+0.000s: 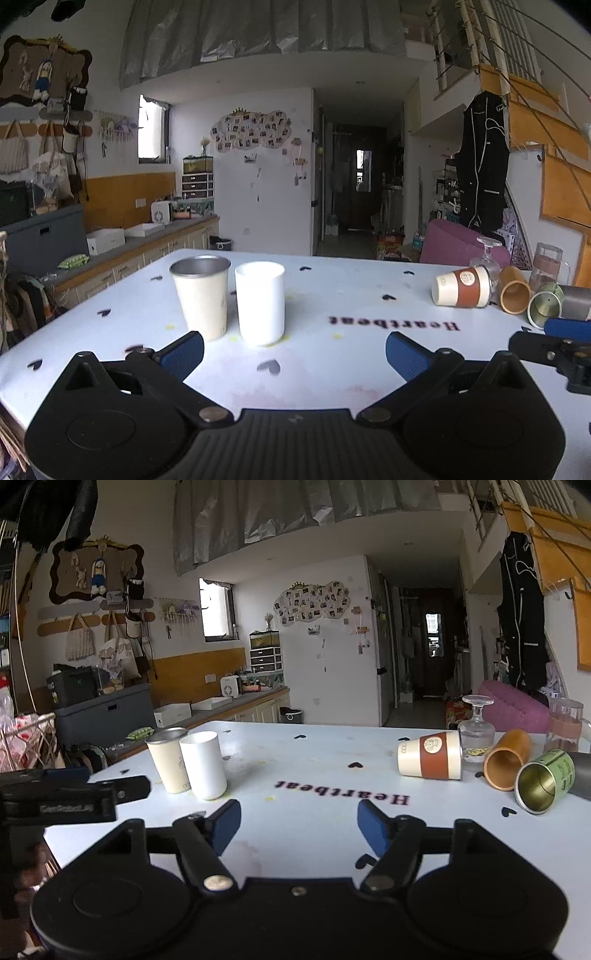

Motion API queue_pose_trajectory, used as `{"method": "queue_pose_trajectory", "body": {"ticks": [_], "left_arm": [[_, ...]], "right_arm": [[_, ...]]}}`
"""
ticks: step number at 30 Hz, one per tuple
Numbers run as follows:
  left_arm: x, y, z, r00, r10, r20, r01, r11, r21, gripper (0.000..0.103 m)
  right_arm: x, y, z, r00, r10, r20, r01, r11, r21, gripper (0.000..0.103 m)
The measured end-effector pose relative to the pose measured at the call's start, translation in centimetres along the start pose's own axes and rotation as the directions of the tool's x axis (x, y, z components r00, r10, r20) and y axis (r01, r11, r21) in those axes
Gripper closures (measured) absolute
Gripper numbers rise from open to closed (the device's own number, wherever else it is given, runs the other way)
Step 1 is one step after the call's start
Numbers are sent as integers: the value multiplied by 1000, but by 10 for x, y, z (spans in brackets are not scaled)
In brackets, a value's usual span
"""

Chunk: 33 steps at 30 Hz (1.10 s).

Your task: Flip cup upright

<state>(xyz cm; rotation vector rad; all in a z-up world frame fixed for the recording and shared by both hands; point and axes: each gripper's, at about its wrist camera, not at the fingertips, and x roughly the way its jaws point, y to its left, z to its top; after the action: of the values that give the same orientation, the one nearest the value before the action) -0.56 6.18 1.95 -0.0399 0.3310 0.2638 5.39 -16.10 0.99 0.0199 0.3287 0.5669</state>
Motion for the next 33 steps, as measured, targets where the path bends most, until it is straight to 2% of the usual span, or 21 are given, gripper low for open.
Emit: {"method": "queue_pose_trajectory", "body": {"ticks": [2, 4, 11, 18, 33], "left_arm": [[-7, 1, -4, 1000, -11, 0, 11, 1000, 0, 0], [-14, -1, -7, 1000, -6, 10, 6, 1000, 8, 0], [-21, 2, -13, 1000, -1, 4, 1, 1000, 15, 0], [-20, 4, -18, 1000, 2, -14, -2, 1000, 4, 0], [-18, 2, -21, 1000, 2, -15, -2, 1000, 2, 0]], "right_arm": [[0, 0, -2, 1000, -12, 1, 12, 1000, -7, 21], [-1, -1, -3, 1000, -18, 7, 18, 1000, -13, 19], [-3, -2, -7, 998, -59, 10, 59, 998, -21, 0], [-2, -3, -10, 994, -108, 17, 109, 994, -34, 0], [-1, 0, -14, 994, -114, 4, 114, 992, -52, 0]]}}
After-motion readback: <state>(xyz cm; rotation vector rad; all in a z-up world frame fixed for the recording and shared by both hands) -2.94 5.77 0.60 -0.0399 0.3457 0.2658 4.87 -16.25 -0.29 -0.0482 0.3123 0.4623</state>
